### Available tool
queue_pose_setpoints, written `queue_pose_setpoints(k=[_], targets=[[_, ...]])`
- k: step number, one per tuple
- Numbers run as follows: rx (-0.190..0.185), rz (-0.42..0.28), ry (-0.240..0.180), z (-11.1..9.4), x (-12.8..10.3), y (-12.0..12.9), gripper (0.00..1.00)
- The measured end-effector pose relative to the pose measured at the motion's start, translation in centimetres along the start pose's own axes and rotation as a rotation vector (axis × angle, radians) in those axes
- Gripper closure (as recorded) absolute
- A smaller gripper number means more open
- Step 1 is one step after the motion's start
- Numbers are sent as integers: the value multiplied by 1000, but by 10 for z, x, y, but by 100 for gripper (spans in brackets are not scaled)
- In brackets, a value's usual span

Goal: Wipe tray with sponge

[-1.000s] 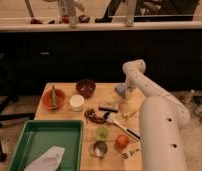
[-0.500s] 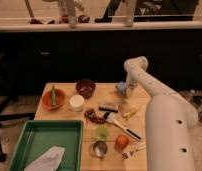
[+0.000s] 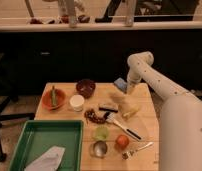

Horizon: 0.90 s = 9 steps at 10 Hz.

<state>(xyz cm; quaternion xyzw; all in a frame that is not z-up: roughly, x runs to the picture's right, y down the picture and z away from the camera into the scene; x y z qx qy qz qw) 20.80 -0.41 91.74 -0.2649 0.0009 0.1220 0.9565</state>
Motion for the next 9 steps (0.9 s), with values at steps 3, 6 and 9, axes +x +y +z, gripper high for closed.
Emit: queue_pose_setpoints(k=[3, 6, 9], targets=[[-13, -118, -78, -27, -28, 33, 100], [-28, -229, -135, -46, -61, 65, 100], [-46, -346, -190, -64, -93, 113, 100]])
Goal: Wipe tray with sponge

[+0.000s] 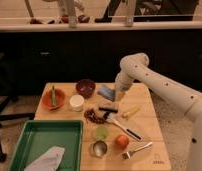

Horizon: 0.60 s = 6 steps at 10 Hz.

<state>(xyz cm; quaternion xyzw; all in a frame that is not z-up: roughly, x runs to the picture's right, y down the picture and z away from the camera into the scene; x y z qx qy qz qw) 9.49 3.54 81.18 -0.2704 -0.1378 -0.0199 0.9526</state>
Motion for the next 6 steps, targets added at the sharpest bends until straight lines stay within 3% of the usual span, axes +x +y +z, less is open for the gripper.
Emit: queue_pose_setpoints(k=[3, 6], targets=[[-18, -56, -53, -8, -22, 33, 100], [-32, -62, -76, -12, -25, 52, 100]])
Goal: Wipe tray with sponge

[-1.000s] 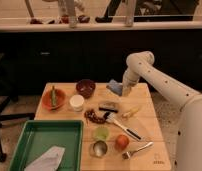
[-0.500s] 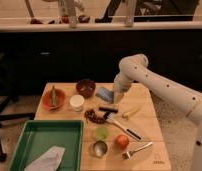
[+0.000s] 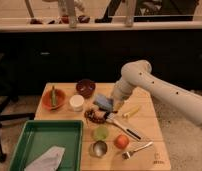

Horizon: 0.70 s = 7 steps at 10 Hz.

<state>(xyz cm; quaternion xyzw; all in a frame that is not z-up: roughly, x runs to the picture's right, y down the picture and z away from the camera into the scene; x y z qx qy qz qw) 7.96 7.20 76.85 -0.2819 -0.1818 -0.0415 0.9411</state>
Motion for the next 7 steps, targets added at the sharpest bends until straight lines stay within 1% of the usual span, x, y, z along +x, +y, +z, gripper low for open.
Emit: queue_pose_setpoints(k=[6, 7], targets=[[-1, -4, 1, 1, -2, -1, 100], [-6, -29, 5, 2, -4, 3, 100]])
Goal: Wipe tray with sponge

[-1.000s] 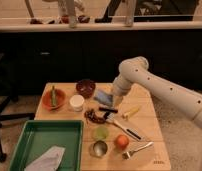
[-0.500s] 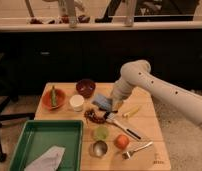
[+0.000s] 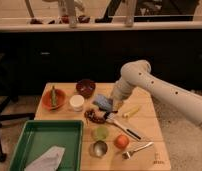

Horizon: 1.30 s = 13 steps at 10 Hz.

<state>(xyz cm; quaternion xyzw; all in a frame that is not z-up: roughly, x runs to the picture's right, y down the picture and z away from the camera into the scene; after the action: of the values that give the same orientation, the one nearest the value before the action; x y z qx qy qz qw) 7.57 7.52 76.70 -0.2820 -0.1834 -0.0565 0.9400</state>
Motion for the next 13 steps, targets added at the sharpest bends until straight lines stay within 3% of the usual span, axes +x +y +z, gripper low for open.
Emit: queue_pose_setpoints(k=[2, 5, 10, 13], targets=[[-13, -70, 0, 6, -22, 5, 100], [-36, -216, -13, 20, -88, 14, 100], [-75, -429, -1, 36, -168, 58, 100], [-101, -467, 0, 57, -186, 73, 100]])
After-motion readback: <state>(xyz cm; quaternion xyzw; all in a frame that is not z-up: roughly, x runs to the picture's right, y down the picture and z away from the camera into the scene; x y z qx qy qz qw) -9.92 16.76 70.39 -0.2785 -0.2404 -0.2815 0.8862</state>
